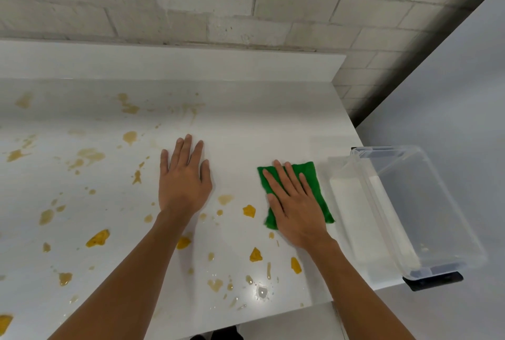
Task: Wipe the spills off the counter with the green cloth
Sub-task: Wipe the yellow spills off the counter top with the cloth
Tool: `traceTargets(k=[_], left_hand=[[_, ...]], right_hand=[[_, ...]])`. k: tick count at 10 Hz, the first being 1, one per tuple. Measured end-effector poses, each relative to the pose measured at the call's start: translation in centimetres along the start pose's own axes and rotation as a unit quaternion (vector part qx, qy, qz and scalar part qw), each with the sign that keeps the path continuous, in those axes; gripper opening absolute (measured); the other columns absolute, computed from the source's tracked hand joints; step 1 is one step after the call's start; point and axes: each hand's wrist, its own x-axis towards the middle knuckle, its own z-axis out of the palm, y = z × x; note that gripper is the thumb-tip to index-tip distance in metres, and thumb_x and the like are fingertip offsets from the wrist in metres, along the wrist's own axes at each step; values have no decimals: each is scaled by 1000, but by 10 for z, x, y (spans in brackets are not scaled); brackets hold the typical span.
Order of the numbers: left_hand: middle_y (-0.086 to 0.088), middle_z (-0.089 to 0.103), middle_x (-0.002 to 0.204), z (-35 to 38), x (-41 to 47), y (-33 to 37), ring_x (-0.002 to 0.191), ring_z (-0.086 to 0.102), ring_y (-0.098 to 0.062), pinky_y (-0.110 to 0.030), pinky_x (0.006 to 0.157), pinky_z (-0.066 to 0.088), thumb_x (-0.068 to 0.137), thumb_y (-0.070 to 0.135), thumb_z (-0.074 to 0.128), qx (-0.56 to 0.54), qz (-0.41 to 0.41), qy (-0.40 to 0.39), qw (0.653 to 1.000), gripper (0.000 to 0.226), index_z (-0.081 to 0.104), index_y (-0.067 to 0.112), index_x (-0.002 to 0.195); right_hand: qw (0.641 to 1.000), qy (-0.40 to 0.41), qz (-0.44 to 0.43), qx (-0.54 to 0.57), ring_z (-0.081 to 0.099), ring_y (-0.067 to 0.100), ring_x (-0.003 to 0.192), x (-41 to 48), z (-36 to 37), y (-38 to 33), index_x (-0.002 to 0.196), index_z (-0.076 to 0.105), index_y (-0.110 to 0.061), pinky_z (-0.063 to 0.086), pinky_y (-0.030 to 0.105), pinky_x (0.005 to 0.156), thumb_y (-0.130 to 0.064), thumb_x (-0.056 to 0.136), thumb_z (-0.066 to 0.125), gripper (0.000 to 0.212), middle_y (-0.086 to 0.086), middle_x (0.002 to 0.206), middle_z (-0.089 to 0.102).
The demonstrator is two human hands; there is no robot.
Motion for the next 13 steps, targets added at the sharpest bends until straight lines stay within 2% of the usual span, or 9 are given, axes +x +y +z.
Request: traceTargets(k=[2,3,4,5,7,9,10,12,13], left_hand=[[0,10,175,0,-1,1,162,1,-16,-49,131,0,107,46,12,1,-5,-4,1000,65,23,23,166],[-1,10,175,0,0,1,162,1,-16,-49,131,0,107,46,12,1,-5,-5,1000,65,23,23,166],[-1,11,175,0,0,0,162,2,-17,-49,131,1,107,46,13,1,-3,-3,1000,64,24,22,166],[-2,16,174,0,-1,0,162,7,-18,-50,131,3,107,45,16,-9,-2,9,1000,63,29,21,165],[-3,17,174,-1,-2,2,162,7,-18,-50,131,4,107,44,15,-4,-1,11,1000,64,30,21,164],[-3,18,174,0,-2,0,162,9,-19,-51,131,6,107,44,16,-4,2,14,1000,64,31,21,164],[-3,19,174,-1,-2,0,162,9,-19,-50,131,6,107,44,17,-7,7,14,1000,63,31,21,164],[-4,23,173,0,-2,-8,162,13,-20,-49,131,8,107,44,23,-28,22,22,999,61,37,20,162],[-5,26,172,0,-2,-16,161,17,-21,-48,131,12,108,43,26,-36,36,30,998,60,40,19,161]], right_hand=[[993,15,117,-8,-11,21,165,37,1,1,171,7,-29,6,55,133,-46,110,6,63,-4,179,-5],[996,6,87,-7,-12,20,165,43,5,-16,171,5,-26,5,54,133,-44,111,7,63,-3,179,-7],[1000,-3,8,-13,-12,17,165,16,4,-20,171,6,-25,4,50,135,-42,114,14,60,-4,179,-6],[1000,-9,-22,1,-10,14,165,-2,-3,-5,171,8,-30,3,47,135,-41,114,18,58,-8,179,-5],[995,10,95,-13,-10,21,165,41,0,-4,171,8,-32,8,56,133,-45,110,10,62,-5,179,-5],[1000,-8,-16,-15,-11,18,165,18,5,-33,171,8,-28,4,51,134,-41,114,16,59,-5,179,-4],[1000,-8,-19,-2,-10,15,165,-1,-1,-18,171,8,-32,2,48,135,-41,114,19,58,-8,179,-5],[994,1,107,-14,-14,22,165,55,2,-17,170,3,-34,4,56,133,-46,109,6,62,-6,179,-9],[997,-8,74,-10,-14,23,165,77,7,-45,171,4,-32,2,56,133,-45,110,6,62,-4,179,-8]])
